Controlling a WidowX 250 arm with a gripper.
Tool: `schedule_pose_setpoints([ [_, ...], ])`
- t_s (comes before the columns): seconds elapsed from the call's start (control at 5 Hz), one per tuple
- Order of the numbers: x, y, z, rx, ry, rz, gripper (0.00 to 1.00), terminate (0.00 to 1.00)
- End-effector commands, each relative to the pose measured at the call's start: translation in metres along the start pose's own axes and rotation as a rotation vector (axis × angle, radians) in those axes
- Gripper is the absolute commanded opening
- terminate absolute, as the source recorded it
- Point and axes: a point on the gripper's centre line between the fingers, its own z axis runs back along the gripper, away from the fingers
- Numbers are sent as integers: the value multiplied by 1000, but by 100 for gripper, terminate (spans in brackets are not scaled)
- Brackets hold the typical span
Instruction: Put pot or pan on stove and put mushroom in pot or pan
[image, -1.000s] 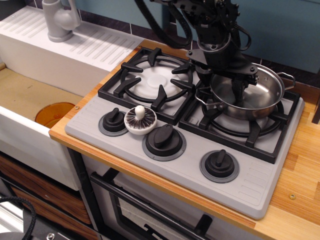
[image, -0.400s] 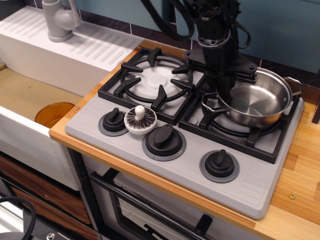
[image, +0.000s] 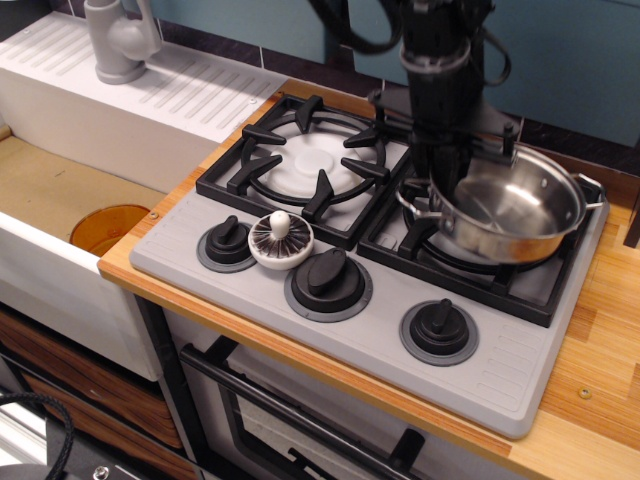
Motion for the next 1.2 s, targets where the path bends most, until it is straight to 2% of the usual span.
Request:
schedule_pose_setpoints([
  [0.0, 29, 28, 48, -17, -81, -79, 0, 0],
  [0.2, 40, 59, 57, -17, -66, -139, 0, 0],
  [0.4, 46, 78, 55, -22, -68, -165, 0, 0],
  [1.0, 47, 127, 41, -30, -76, -180, 0, 0],
])
